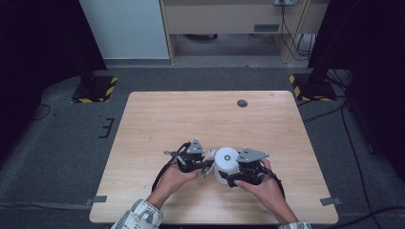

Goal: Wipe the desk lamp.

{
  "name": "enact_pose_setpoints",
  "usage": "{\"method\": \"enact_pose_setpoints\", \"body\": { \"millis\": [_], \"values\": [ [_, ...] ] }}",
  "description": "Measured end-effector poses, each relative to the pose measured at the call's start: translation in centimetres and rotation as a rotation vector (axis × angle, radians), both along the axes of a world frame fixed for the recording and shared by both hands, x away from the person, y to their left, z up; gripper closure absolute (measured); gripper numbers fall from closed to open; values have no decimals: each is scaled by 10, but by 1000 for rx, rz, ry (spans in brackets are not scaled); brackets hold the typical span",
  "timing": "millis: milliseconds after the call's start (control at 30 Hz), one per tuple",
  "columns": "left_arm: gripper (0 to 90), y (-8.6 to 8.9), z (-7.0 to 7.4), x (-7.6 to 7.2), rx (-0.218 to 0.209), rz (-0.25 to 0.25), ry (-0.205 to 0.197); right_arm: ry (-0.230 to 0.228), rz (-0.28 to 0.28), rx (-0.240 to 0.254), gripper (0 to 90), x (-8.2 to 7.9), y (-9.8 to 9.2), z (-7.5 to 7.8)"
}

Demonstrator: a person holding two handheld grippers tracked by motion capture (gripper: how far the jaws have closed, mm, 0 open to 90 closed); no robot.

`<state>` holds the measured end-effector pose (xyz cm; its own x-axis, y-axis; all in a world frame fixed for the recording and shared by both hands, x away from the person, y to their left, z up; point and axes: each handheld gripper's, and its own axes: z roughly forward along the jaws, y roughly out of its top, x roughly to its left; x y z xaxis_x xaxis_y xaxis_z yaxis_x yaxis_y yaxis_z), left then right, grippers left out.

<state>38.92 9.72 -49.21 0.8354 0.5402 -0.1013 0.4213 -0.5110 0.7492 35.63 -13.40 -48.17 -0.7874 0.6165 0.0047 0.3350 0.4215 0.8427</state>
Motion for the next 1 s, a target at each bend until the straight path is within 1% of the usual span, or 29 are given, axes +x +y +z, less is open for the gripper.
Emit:
{"method": "enact_pose_setpoints", "body": {
  "millis": [33,67,100,133,233,267,300,333,367,400,433,467,500,533,567,600,633,667,700,767,833,867,933,1000],
  "values": [
    [762,-1,-3,0,11,-2,6,-2,3,-2,90,-1,0,0],
    [762,-1,-3,0,11,-2,6,-2,3,-2,90,-1,0,0],
    [762,-2,-8,0,17,-3,11,-4,4,-2,90,-1,-1,0],
    [763,-3,-10,1,15,-3,18,-6,6,3,90,-2,-2,-1],
    [763,-2,-6,1,7,-6,13,-6,8,4,90,-3,-2,-1],
    [763,0,2,-1,-28,5,11,-4,11,4,90,-3,-3,-1],
    [762,3,8,-3,-46,5,11,-4,13,4,90,-3,-3,-1],
    [762,3,8,-3,-46,5,11,-3,16,2,90,-2,-3,0],
    [762,4,10,-5,-61,6,15,-3,16,2,90,-2,-3,0],
    [762,6,14,-10,-76,2,17,0,17,-2,90,-2,-3,0],
    [762,6,14,-10,-76,2,17,0,17,-2,90,-2,-3,0],
    [763,5,13,-14,-49,-10,6,-2,15,-1,90,-2,-3,0],
    [762,5,13,-14,-49,-10,6,-2,15,-1,90,-2,-3,0],
    [762,4,6,-14,-25,-18,11,-3,13,-3,90,-2,-3,0],
    [762,4,6,-14,-25,-18,11,-4,13,-2,90,-2,-3,0],
    [762,3,0,-11,-8,-22,19,-5,13,-1,90,-2,-3,0],
    [762,3,0,-11,-8,-22,19,-5,13,-1,90,-2,-3,0],
    [762,4,-3,-9,-17,-19,22,-5,15,0,90,-2,-3,0],
    [762,4,-3,-9,-17,-19,22,-5,15,0,90,-2,-3,0],
    [762,7,5,-8,-59,-17,21,-6,15,1,90,-2,-3,-1],
    [762,13,20,-9,-125,-12,12,-5,12,4,90,-2,-3,-1],
    [762,15,23,-10,-140,-13,17,-6,11,5,90,-2,-4,-1],
    [762,15,23,-11,-135,-18,18,-6,10,5,90,-3,-4,-1],
    [762,13,19,-13,-101,-29,22,-6,9,4,90,-3,-3,-1]
  ]
}}
